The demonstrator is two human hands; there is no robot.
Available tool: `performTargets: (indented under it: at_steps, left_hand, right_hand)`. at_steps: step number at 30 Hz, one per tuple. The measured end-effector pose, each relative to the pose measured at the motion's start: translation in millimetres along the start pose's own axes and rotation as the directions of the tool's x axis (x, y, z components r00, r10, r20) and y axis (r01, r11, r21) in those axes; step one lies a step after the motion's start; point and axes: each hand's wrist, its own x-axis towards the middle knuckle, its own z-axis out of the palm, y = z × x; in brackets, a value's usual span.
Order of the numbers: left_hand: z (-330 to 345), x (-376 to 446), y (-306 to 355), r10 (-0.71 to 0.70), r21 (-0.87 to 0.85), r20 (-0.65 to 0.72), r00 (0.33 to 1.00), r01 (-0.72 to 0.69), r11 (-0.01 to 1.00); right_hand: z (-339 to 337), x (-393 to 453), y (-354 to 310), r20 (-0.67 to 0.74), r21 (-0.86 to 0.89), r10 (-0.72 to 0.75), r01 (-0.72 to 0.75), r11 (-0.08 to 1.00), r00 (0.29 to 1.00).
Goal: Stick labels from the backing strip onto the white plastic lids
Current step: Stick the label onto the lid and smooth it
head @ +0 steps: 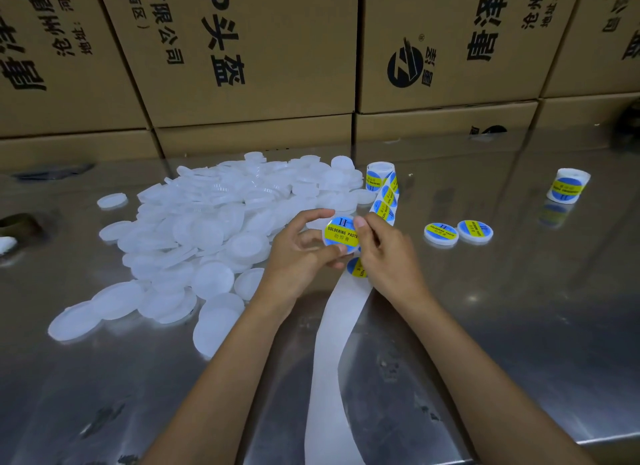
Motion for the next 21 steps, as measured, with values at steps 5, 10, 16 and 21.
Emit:
performTargets:
  at_steps: [5, 10, 16, 21]
  left_hand:
    - [-4.9, -0.3, 3.1, -0.018, -0.080, -0.085, 0.996, 0.011, 0.997]
    - [-2.4, -1.4, 1.5, -0.052, -0.145, -0.139, 0.989, 0.032, 0.989]
    - [-2.1, -0.6, 2.5, -0.061, -0.156, -0.141, 0.988, 0.039, 0.987]
    - [-1.6, -2.1, 2.3, -0.058, -0.126, -0.060, 0.997, 0.050, 0.991]
  right_hand:
    - [2.7, -1.1, 0.3, 0.133, 0.029, -0.017, 0.014, 0.999, 0.991]
    - [0.2, 1.0, 4.2, 0.154, -0.051, -0.036, 0.044, 0.998, 0.987]
    - [1.3, -1.5, 6.1, 0.086, -0.180, -0.095, 0.109, 0.978, 0.992]
    - [0.8, -0.2, 8.4, 0.017, -0.224, -0.052, 0.054, 0.973, 0.999]
